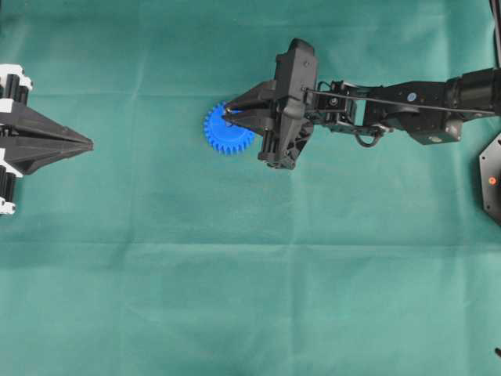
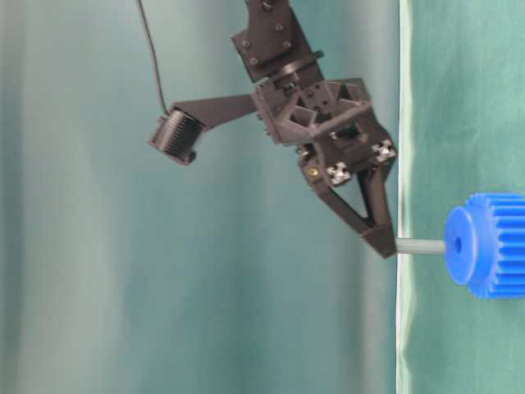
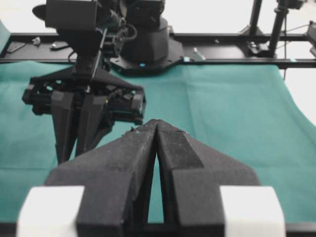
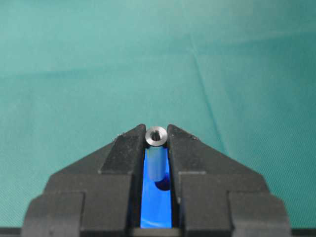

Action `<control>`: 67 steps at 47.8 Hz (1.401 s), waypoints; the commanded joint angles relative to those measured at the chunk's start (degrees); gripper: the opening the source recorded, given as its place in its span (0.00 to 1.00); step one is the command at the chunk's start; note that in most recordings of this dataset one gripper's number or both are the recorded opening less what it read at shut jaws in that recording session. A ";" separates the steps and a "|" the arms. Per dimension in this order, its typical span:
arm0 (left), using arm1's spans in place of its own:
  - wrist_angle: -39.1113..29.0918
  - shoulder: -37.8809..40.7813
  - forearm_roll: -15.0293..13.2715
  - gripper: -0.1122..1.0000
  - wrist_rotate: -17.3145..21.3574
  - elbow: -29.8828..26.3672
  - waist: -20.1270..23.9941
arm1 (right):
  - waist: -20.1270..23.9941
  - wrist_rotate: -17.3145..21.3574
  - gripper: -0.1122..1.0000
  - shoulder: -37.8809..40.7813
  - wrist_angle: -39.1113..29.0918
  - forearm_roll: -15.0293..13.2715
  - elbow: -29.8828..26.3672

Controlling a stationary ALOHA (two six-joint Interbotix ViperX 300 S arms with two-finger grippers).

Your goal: Insert the shaft placed at a random location into the center hole of the medium gear at another random location.

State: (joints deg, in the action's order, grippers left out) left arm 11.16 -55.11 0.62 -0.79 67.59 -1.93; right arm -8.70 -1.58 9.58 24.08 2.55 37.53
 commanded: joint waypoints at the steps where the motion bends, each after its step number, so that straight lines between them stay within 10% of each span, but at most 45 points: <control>1: 0.26 0.53 0.09 0.10 -0.09 -1.23 -0.09 | 0.00 -0.97 0.22 -0.09 0.44 0.00 -1.49; 67: 0.18 0.44 0.00 0.10 -0.09 -1.23 -0.09 | -0.53 -1.67 0.22 -1.32 -1.49 -0.18 -1.67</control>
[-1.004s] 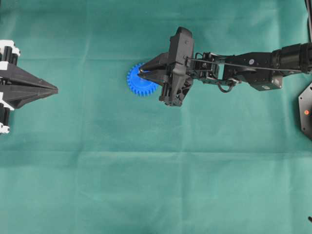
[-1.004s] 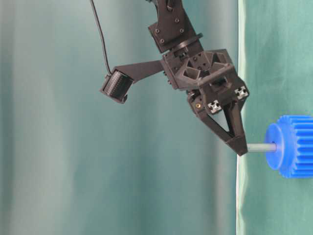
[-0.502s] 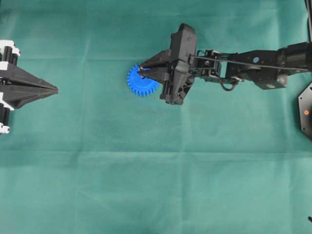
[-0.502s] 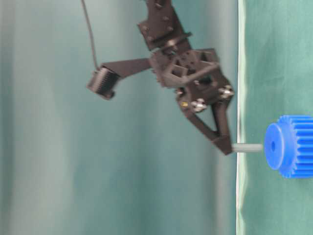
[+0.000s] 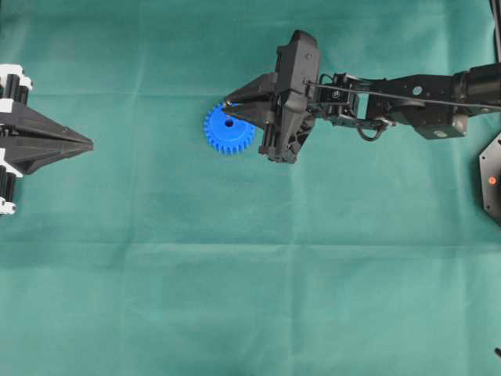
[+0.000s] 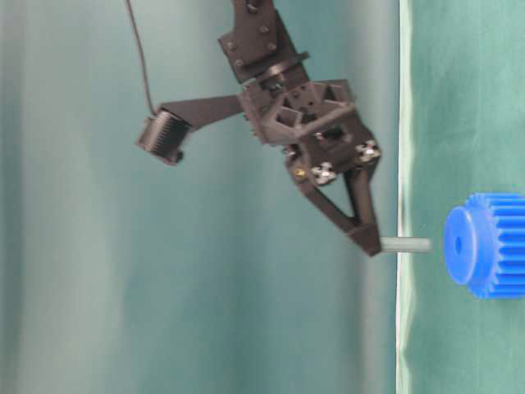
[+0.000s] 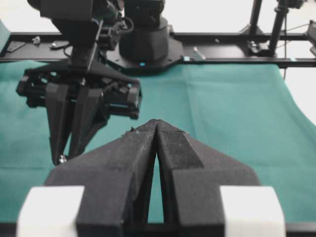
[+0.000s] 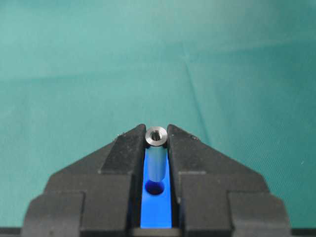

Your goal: Insert the shaft placed at a random location into the center hole of the medium gear at another random location.

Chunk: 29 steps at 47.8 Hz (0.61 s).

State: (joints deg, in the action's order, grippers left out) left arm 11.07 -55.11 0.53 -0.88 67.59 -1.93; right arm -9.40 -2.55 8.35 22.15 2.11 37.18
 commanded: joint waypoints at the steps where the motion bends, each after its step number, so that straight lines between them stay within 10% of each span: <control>1: 0.26 0.44 0.18 0.10 0.00 -1.32 -0.09 | 0.18 -0.70 0.22 0.09 0.53 0.26 -1.32; 29: 0.26 0.53 0.09 0.10 0.09 -1.23 -0.09 | 0.18 -0.18 0.22 3.96 2.81 1.05 -1.41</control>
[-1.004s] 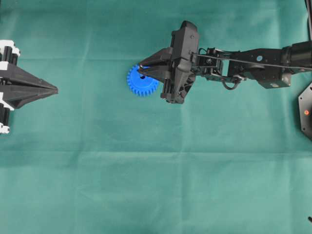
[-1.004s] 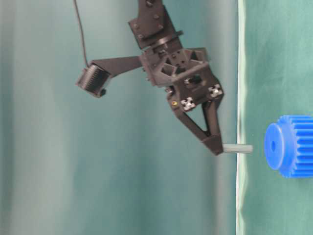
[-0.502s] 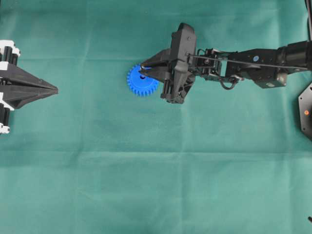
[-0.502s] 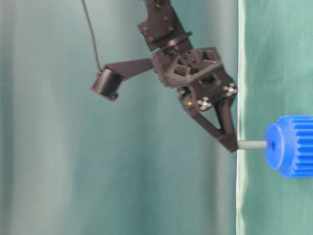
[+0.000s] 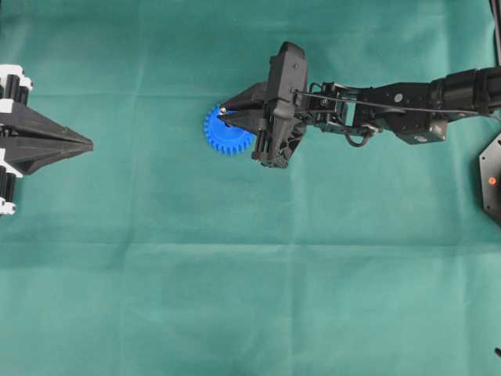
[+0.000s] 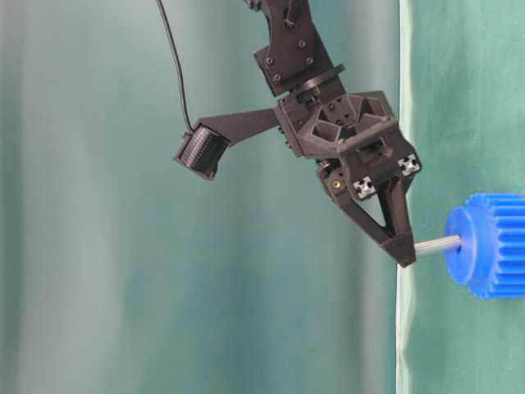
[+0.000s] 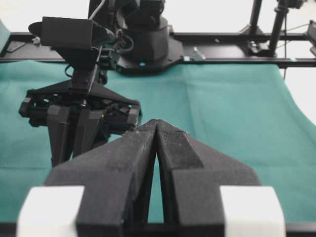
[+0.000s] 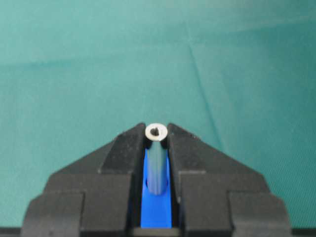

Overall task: Insert the shaft placed at a random location into the center hole of the medium gear at another random location.
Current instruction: 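Lower the shaft with the right gripper into the gear's center hole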

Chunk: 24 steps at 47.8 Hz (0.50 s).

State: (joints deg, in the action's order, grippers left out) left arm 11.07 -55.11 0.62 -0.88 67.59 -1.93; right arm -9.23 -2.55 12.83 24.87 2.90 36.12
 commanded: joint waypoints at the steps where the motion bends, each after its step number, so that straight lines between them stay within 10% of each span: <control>1: 0.26 0.53 0.09 0.10 0.09 -1.32 -0.09 | 0.00 -0.18 0.22 -0.53 0.09 0.18 -0.35; 24: 0.35 0.44 0.09 0.10 0.00 -1.32 -0.09 | 0.00 -0.97 0.22 -4.83 0.09 -0.18 -0.09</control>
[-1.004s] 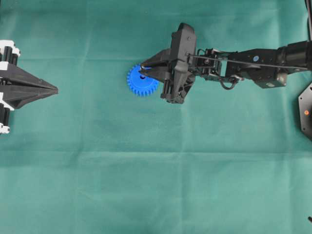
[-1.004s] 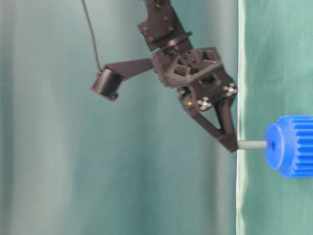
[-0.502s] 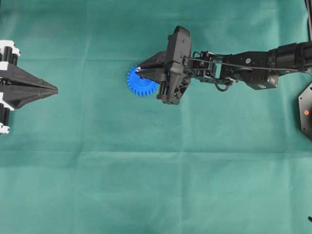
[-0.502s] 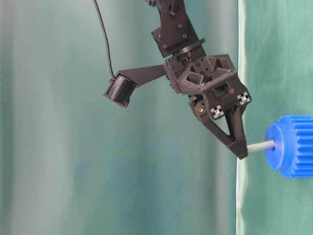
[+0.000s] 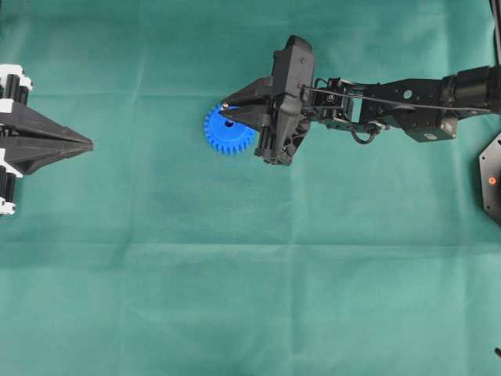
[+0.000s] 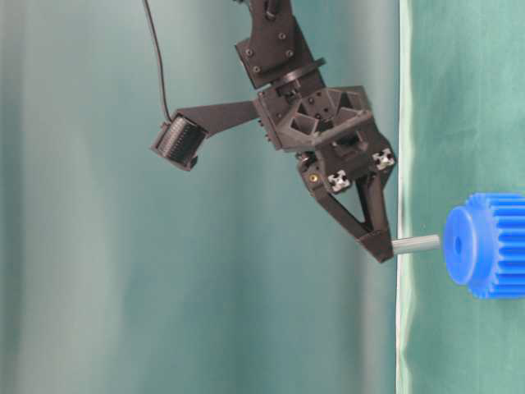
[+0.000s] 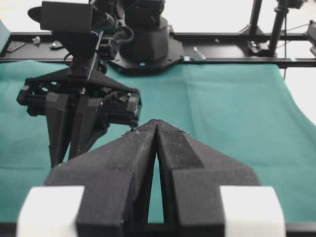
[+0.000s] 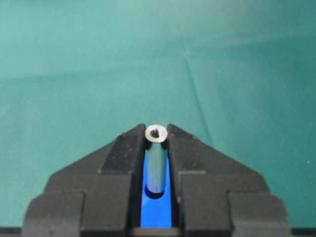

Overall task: Insert the shaft placed at a random location into the center hole of the medium gear at another random location.
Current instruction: 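Lower the shaft with the right gripper into the gear's center hole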

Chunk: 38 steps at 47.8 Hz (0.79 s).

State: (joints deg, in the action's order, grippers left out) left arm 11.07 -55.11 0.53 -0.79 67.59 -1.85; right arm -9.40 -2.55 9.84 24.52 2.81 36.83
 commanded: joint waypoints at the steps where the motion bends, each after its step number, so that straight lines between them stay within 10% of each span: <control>1: 0.35 0.53 0.18 0.10 -0.09 -1.32 -0.18 | 0.18 -0.97 0.22 -1.85 0.44 -0.09 -0.79; 38: 0.35 0.44 0.18 0.10 0.00 -1.23 -0.18 | 0.18 -0.09 0.22 4.04 4.57 0.35 -1.41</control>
State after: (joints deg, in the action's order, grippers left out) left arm 11.16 -55.02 0.53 -0.88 67.59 -1.85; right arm -9.23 -2.55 14.15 27.86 2.90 36.65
